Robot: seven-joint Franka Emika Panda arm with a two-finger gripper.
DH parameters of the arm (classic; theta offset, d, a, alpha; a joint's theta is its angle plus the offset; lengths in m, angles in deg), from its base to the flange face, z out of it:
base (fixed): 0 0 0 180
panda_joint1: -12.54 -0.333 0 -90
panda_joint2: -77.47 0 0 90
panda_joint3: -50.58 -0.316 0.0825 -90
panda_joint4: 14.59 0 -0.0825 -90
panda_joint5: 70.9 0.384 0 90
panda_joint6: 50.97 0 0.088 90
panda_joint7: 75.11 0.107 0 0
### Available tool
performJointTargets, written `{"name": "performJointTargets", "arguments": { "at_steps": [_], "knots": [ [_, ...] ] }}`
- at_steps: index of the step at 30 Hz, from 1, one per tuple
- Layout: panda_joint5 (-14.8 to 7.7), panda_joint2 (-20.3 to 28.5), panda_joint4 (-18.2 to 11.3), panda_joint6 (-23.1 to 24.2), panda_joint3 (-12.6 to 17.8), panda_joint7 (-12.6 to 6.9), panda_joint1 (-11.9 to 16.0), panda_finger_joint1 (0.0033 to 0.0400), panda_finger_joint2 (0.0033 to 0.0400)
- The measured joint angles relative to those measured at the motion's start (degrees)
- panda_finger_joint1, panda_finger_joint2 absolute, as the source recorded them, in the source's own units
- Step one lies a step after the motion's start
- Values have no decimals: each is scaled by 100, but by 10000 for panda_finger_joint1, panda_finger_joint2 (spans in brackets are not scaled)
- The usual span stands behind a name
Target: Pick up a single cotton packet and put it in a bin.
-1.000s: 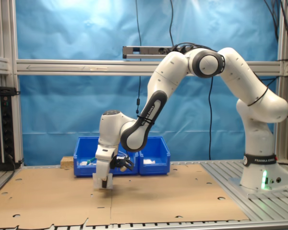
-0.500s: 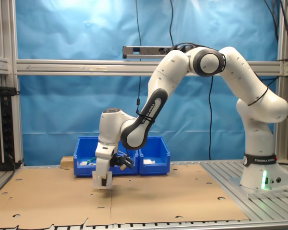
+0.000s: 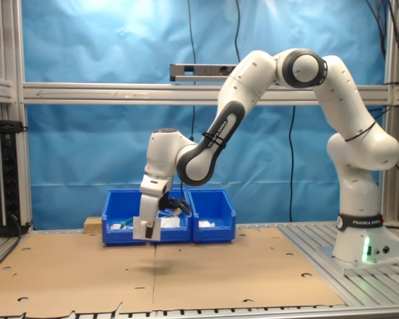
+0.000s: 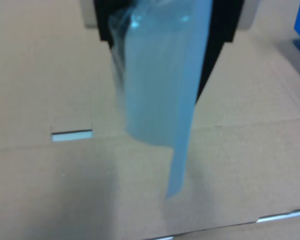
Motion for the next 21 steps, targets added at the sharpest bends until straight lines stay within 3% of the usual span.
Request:
{"name": "performJointTargets", "arguments": {
  "at_steps": [21],
  "knots": [
    [0,2206,-1658,-674,-21,0,-233,53,53]
  ]
}}
